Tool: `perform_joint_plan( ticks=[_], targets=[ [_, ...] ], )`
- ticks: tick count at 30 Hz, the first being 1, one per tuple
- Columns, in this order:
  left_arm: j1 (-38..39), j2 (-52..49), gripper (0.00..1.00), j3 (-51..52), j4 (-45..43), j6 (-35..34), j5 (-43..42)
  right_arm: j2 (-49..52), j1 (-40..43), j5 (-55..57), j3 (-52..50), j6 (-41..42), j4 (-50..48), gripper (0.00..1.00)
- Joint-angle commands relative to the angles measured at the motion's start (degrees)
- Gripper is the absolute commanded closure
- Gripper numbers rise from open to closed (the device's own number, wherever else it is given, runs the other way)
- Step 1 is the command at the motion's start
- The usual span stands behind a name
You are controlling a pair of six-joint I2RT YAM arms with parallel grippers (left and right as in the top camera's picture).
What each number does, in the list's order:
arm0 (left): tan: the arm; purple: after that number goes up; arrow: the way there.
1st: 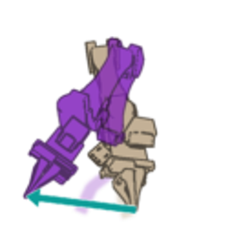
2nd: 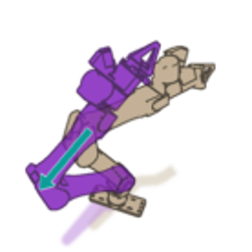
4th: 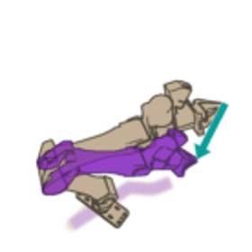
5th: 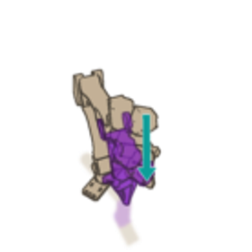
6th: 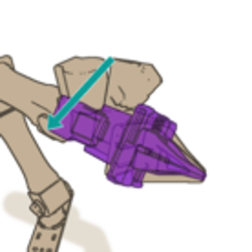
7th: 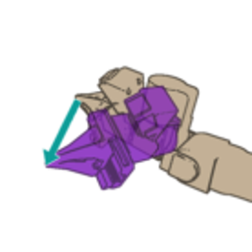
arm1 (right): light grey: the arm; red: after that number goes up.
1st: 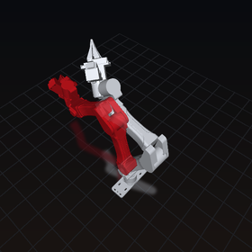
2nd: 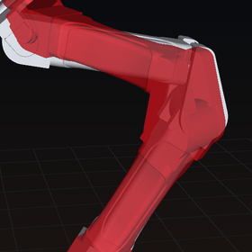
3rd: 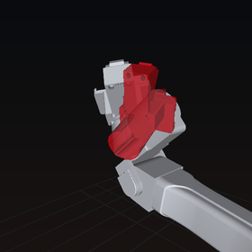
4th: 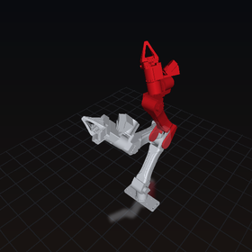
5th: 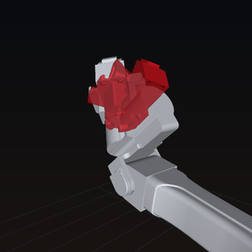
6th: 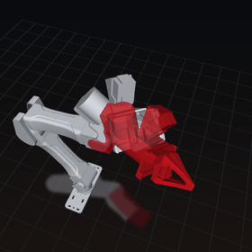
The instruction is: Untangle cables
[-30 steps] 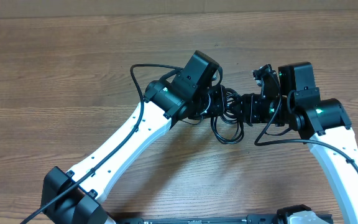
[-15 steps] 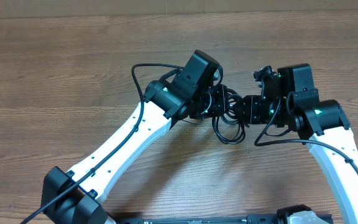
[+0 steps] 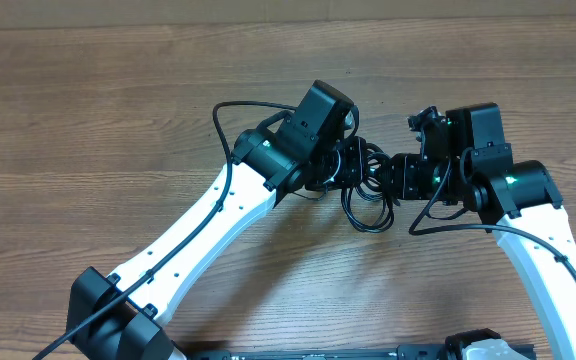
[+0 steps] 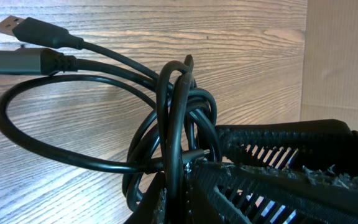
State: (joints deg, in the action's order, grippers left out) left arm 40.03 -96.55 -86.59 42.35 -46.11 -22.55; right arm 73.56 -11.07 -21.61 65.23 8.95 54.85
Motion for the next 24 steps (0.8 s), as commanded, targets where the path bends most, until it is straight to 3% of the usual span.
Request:
perform_joint_plan(
  ticks=[1, 6, 15, 24],
  targets=[
    [0.11, 0.31, 0.96, -0.13, -0.61, 3.56, -2.95, -0.76, -0.22, 0.94, -0.59, 0.26, -0.33, 0.64],
    [0.02, 0.31, 0.96, -0.13, 0.37, 8.68, -1.27, -0.76, -0.11, 2.84, -0.59, 3.08, -0.33, 0.64],
    [-0.42, 0.31, 0.96, -0.13, 1.11, 5.84, 0.52, -0.76, -0.13, 2.99, -0.59, 1.42, 0.55, 0.65],
    [-0.42, 0.31, 0.96, -0.13, 1.11, 6.51, 0.26, -0.76, -0.13, 2.95, -0.59, 1.46, 0.48, 0.77]
  ],
)
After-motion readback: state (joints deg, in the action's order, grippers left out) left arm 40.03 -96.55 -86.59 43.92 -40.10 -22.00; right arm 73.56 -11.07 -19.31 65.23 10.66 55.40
